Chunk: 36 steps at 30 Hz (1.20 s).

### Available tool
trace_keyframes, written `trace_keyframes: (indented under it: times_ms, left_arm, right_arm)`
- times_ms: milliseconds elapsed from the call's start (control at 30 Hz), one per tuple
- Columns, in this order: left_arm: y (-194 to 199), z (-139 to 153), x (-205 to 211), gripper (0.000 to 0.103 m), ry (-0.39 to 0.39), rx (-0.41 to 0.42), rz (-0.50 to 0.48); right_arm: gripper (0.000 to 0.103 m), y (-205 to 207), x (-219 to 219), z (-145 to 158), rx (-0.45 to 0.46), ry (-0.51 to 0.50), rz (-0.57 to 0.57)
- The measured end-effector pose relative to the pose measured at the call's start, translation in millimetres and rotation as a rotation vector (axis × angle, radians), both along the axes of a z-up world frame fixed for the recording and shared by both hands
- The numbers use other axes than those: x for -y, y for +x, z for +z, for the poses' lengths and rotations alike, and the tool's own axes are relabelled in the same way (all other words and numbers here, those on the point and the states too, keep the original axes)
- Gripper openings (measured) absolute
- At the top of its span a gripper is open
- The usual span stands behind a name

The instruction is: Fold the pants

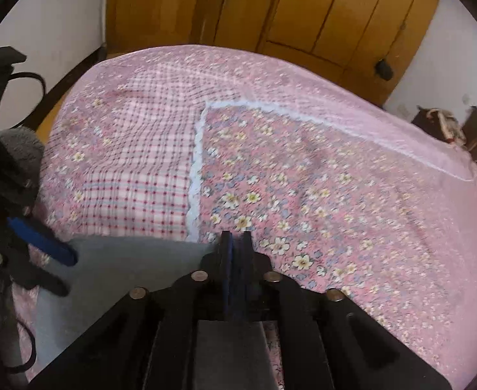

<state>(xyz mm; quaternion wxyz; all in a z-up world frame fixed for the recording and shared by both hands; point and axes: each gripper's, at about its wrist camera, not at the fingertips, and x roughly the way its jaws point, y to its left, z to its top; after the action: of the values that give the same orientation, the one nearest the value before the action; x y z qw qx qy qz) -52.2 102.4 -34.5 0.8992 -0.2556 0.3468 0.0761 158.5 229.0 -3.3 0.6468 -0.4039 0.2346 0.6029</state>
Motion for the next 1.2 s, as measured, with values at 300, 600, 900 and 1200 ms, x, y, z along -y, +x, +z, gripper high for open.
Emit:
trace_keyframes:
  times_ms: [300,600,900,1200]
  left_arm:
    - [-2.7,13.5,3.2,0.018,-0.002,0.043,-0.018]
    - [49.4,71.5,78.7,0.018,0.163,0.061,-0.184]
    - [113.7,25.0,148.6,0.01,0.311,-0.073,-0.27]
    - [79.6,8.1,90.2,0.003,0.289,-0.109,-0.093]
  right_arm:
    - [0.056,-38.2,163.8,46.4,0.218,0.198,-0.423]
    - [0.049,25.1,409.8,25.1,-0.016,0.177,-0.977]
    - [0.018,-3.6,454.7,-7.5,-0.249,0.385,-1.155]
    - [0.004,-60.5,382.2,1.2,0.04,0.381,-1.025]
